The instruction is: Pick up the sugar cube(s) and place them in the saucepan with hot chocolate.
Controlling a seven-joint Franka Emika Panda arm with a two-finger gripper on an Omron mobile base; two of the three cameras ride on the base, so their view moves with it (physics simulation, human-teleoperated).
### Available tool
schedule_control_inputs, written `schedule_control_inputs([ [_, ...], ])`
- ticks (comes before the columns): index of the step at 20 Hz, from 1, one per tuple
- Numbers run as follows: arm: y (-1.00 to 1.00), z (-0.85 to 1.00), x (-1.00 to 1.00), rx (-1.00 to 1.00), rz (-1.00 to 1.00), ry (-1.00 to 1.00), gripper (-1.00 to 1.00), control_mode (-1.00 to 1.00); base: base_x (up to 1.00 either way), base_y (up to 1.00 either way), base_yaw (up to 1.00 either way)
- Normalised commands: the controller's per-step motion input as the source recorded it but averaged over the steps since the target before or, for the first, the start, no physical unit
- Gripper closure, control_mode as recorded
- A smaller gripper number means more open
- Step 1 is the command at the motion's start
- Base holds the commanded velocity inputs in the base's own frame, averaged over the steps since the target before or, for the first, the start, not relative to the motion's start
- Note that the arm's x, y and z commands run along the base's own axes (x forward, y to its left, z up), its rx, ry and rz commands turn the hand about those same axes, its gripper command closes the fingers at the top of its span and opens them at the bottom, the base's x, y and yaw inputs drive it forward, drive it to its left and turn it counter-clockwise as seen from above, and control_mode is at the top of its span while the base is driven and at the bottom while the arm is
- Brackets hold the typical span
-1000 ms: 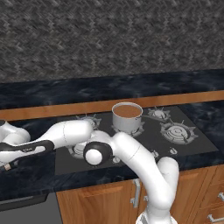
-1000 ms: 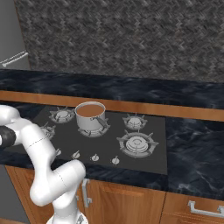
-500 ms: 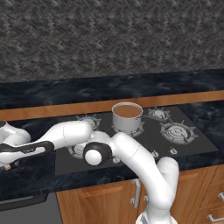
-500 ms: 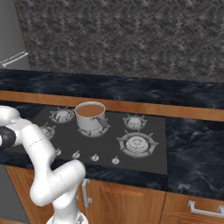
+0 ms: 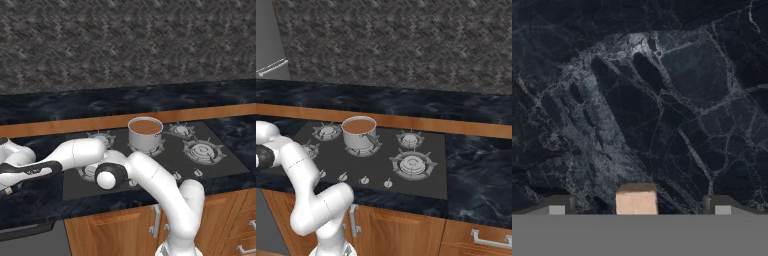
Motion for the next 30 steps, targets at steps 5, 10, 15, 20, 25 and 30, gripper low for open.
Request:
schedule_control_inputs([
  [5,0.00,-0.19,0.00,0.00,0.00,0.00,-1.00,-1.00,0.00,0.00,0.00],
  [10,0.00,-0.44,-0.01,-0.02,0.00,0.00,-1.00,-1.00,0.00,0.00,0.00],
  [15,0.00,-0.13,-0.02,0.00,0.00,0.02,-1.00,-1.00,0.00,0.00,0.00],
  [20,0.00,-0.12,-0.01,0.00,0.00,0.01,1.00,-1.00,0.00,0.00,0.00],
  [25,0.00,-0.02,0.00,0.00,0.00,0.02,1.00,-1.00,0.00,0.00,0.00],
  [30,0.00,0.00,0.00,0.00,0.00,0.03,1.00,-1.00,0.00,0.00,0.00],
])
